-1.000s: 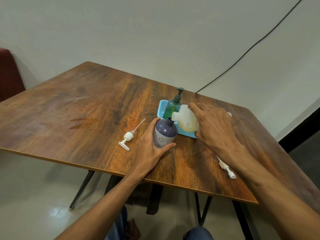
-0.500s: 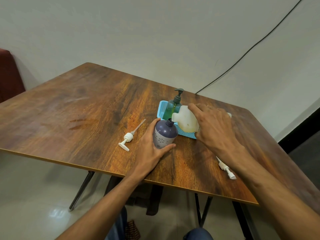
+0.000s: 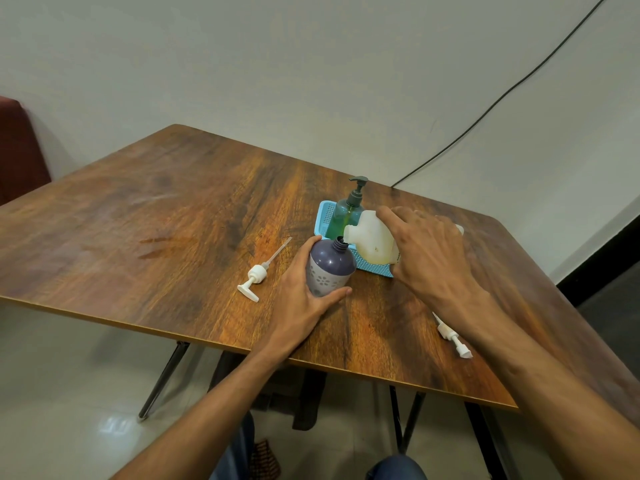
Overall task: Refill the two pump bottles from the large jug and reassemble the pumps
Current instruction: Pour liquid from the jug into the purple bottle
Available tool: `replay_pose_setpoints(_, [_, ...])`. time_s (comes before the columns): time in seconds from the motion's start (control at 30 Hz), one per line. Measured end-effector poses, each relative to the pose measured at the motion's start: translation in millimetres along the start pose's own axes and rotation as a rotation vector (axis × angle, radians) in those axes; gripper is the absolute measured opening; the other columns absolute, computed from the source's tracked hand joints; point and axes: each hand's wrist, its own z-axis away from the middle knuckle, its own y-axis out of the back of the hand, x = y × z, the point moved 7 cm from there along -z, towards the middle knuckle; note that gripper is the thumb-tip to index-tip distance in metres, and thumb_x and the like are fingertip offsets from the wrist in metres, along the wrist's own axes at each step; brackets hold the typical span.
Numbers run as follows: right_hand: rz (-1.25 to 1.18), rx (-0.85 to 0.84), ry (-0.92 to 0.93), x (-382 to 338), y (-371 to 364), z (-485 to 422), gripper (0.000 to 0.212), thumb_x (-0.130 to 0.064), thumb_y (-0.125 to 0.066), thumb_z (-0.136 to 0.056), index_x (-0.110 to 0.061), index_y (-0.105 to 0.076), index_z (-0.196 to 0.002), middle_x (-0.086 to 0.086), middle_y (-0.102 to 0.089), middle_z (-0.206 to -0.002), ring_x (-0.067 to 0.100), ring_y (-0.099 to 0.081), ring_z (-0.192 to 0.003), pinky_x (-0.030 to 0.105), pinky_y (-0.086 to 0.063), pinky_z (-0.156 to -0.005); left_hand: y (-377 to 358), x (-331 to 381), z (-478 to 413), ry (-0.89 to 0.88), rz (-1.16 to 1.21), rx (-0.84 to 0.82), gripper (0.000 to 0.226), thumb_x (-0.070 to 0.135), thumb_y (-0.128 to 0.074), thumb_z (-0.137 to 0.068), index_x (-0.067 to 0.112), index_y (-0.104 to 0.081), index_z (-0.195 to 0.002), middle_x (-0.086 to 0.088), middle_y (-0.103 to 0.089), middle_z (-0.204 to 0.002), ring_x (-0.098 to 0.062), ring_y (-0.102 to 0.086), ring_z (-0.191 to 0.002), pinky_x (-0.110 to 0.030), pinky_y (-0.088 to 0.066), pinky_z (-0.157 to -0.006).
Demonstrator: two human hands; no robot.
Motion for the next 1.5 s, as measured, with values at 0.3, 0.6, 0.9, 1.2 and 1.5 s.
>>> replay_pose_setpoints(0.3, [-0.001, 0.007, 0.000, 0.3, -1.0, -0.4, 0.075, -0.024, -0.079, -0.077, -0.027, -0.039, -0.140, 0.004, -0.058, -0.137, 0.031, -0.058, -0.118, 0.046, -0.046, -0.089, 0.0, 0.9, 0.0, -0.004, -0.001, 0.002, 0.094, 0.035, -0.092, -0.071, 0.017, -0.041, -0.149, 0.004, -0.056, -0.141, -0.006, -0.055, -0.128, -0.025, -0.049, -0.105])
replay_pose_setpoints(0.6, [0.004, 0.005, 0.000, 0.3, -2.4, -1.4, 0.074, -0.022, -0.080, -0.074, -0.026, -0.041, -0.137, 0.005, -0.060, -0.134, 0.032, -0.059, -0.115, 0.046, -0.048, -0.087, -0.4, -0.5, -0.5, -0.003, -0.006, 0.004, 0.094, 0.036, -0.091, -0.071, 0.017, -0.041, -0.149, 0.004, -0.056, -0.142, -0.007, -0.054, -0.128, -0.027, -0.049, -0.106])
replay_pose_setpoints(0.9, [-0.005, -0.002, -0.002, -0.3, 0.5, 0.3, 0.073, -0.023, -0.077, -0.078, -0.026, -0.039, -0.141, 0.004, -0.057, -0.139, 0.032, -0.056, -0.121, 0.047, -0.045, -0.091, -0.7, -0.7, -0.3, 0.000, -0.003, -0.006, 0.095, 0.037, -0.090, -0.071, 0.017, -0.040, -0.149, 0.004, -0.055, -0.142, -0.004, -0.053, -0.128, -0.019, -0.047, -0.105])
replay_pose_setpoints(1.2, [0.009, -0.006, -0.005, -0.2, 0.5, 0.1, 0.076, -0.024, -0.078, -0.077, -0.027, -0.038, -0.141, 0.004, -0.056, -0.141, 0.032, -0.056, -0.122, 0.047, -0.045, -0.091, -0.5, 0.0, 0.1, -0.004, -0.012, -0.004, 0.095, 0.038, -0.090, -0.071, 0.018, -0.040, -0.149, 0.005, -0.055, -0.142, -0.004, -0.053, -0.128, -0.023, -0.048, -0.106])
replay_pose_setpoints(1.5, [0.013, -0.008, -0.004, -0.1, -0.1, 0.0, 0.076, -0.024, -0.079, -0.077, -0.027, -0.038, -0.142, 0.004, -0.055, -0.142, 0.032, -0.056, -0.122, 0.048, -0.045, -0.093, -0.2, 0.4, 0.3, -0.006, -0.013, -0.005, 0.094, 0.037, -0.091, -0.072, 0.018, -0.041, -0.149, 0.007, -0.055, -0.141, -0.002, -0.053, -0.127, -0.023, -0.048, -0.106])
